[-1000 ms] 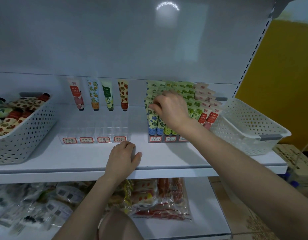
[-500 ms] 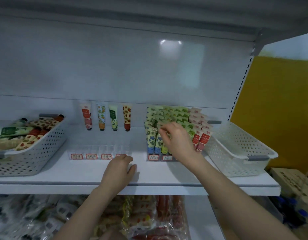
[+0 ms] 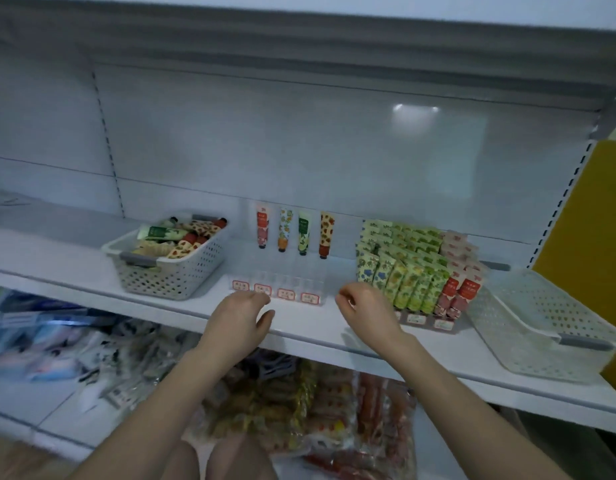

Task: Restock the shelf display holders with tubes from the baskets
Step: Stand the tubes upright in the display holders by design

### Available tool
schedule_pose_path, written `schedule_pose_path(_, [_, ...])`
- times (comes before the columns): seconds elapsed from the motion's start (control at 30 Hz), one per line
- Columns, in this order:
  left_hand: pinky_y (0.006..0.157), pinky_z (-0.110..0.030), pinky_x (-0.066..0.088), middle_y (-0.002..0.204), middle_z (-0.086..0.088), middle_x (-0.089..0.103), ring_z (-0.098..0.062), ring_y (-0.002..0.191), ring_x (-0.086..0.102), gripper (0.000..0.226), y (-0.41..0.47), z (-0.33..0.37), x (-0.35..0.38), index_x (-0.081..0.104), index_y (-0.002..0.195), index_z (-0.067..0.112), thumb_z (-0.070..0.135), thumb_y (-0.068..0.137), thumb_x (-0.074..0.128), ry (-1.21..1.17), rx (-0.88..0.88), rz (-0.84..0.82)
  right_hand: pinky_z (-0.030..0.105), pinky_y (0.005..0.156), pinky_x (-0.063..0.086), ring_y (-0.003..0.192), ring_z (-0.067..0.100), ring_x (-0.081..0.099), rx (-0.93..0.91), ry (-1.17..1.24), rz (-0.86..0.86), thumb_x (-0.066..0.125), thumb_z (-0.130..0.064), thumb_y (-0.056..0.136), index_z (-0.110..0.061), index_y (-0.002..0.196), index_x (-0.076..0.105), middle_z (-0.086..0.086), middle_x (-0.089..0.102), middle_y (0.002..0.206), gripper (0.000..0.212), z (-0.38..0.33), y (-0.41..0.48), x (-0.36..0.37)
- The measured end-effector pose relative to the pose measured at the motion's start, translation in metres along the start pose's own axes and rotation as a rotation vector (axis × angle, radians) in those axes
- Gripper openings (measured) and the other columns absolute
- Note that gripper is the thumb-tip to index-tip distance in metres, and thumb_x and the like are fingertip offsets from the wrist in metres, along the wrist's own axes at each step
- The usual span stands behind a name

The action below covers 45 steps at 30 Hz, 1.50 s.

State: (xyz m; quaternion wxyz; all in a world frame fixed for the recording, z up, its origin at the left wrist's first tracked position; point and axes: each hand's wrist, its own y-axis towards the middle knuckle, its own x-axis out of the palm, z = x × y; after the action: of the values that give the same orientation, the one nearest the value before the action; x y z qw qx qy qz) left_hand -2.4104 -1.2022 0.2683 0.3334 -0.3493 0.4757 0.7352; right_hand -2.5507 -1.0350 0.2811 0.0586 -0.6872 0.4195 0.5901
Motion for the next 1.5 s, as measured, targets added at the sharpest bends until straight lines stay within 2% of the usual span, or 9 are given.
schedule_pose_path(0.3, [0.083, -0.034, 0.045, 0.111, -0.012, 0.064, -0.028, 0.104, 0.056, 0.031, -0.022, -0.079, -0.058, 0.063, 0.115, 0.006, 0.024, 0.092, 0.054, 0.068, -0.191, 0.09, 0.035, 0.078, 0.048, 0.094, 0.027, 0.059, -0.119, 0.16, -0.074, 0.048, -0.024, 0.095, -0.006, 0.107, 0.061, 0.011, 0.063, 0.104, 0.025, -0.105, 0.063, 0.044])
schedule_pose_path(0.57, [0.075, -0.037, 0.047, 0.107, -0.015, 0.063, -0.03, 0.093, 0.058, 0.027, 0.053, -0.152, -0.074, 0.063, 0.105, 0.0, 0.021, 0.091, 0.055, 0.045, -0.264, 0.122, 0.031, 0.086, 0.047, 0.1, 0.022, 0.06, -0.053, 0.333, -0.124, 0.051, -0.023, 0.094, -0.005, 0.119, 0.058, 0.01, 0.064, 0.113, 0.031, -0.137, 0.126, 0.089])
schedule_pose_path(0.67, [0.065, -0.033, 0.045, 0.093, -0.01, 0.062, -0.025, 0.081, 0.056, 0.025, 0.093, -0.172, -0.063, 0.061, 0.097, 0.004, 0.027, 0.09, 0.055, 0.063, -0.282, -0.021, 0.03, 0.088, 0.046, 0.104, 0.022, 0.059, -0.045, 0.362, -0.107, 0.05, -0.022, 0.095, -0.004, 0.12, 0.058, 0.01, 0.064, 0.115, 0.031, -0.143, 0.155, 0.1])
schedule_pose_path(0.8, [0.05, -0.025, 0.033, 0.067, -0.003, 0.052, -0.016, 0.06, 0.047, 0.025, 0.129, -0.179, -0.049, 0.051, 0.072, 0.01, 0.029, 0.087, 0.057, 0.106, -0.303, -0.236, 0.028, 0.087, 0.044, 0.104, 0.021, 0.058, -0.036, 0.362, -0.103, 0.051, -0.023, 0.094, -0.005, 0.119, 0.059, 0.01, 0.064, 0.113, 0.032, -0.141, 0.176, 0.108])
schedule_pose_path(0.93, [0.052, -0.019, 0.034, 0.085, -0.007, 0.057, -0.019, 0.073, 0.05, 0.021, 0.147, -0.178, -0.045, 0.056, 0.093, 0.005, 0.025, 0.087, 0.059, 0.104, -0.329, -0.376, 0.025, 0.082, 0.044, 0.101, 0.021, 0.06, -0.04, 0.341, -0.111, 0.052, -0.022, 0.093, -0.005, 0.118, 0.059, 0.01, 0.065, 0.11, 0.031, -0.13, 0.184, 0.114])
schedule_pose_path(1.13, [0.07, -0.026, 0.045, 0.101, -0.005, 0.057, -0.019, 0.088, 0.054, 0.035, 0.163, -0.184, -0.047, 0.049, 0.105, 0.01, 0.027, 0.081, 0.068, 0.026, -0.45, -0.544, 0.025, 0.082, 0.044, 0.101, 0.021, 0.059, -0.033, 0.345, -0.145, 0.05, -0.023, 0.095, -0.007, 0.12, 0.057, 0.01, 0.064, 0.109, 0.031, -0.122, 0.197, 0.109])
schedule_pose_path(1.3, [0.071, -0.027, 0.045, 0.094, 0.001, 0.055, -0.017, 0.088, 0.054, 0.042, 0.167, -0.185, -0.048, 0.047, 0.107, 0.013, 0.03, 0.078, 0.071, -0.039, -0.52, -0.551, 0.024, 0.078, 0.043, 0.097, 0.019, 0.059, -0.027, 0.334, -0.172, 0.048, -0.026, 0.096, -0.01, 0.12, 0.056, 0.006, 0.064, 0.108, 0.03, -0.115, 0.204, 0.103])
schedule_pose_path(1.43, [0.079, -0.028, 0.052, 0.109, -0.003, 0.058, -0.018, 0.094, 0.057, 0.051, 0.162, -0.189, -0.047, 0.049, 0.117, 0.01, 0.026, 0.075, 0.074, -0.123, -0.481, -0.495, 0.026, 0.078, 0.045, 0.096, 0.019, 0.059, -0.025, 0.353, -0.201, 0.047, -0.024, 0.096, -0.01, 0.117, 0.057, 0.006, 0.062, 0.109, 0.027, -0.119, 0.219, 0.106])
schedule_pose_path(1.5, [0.071, -0.023, 0.053, 0.106, -0.003, 0.058, -0.014, 0.086, 0.057, 0.046, 0.159, -0.192, -0.047, 0.049, 0.116, 0.01, 0.019, 0.077, 0.072, -0.186, -0.48, -0.477, 0.03, 0.083, 0.048, 0.098, 0.02, 0.059, -0.038, 0.365, -0.189, 0.046, -0.021, 0.097, -0.009, 0.115, 0.058, 0.007, 0.062, 0.112, 0.025, -0.129, 0.231, 0.112])
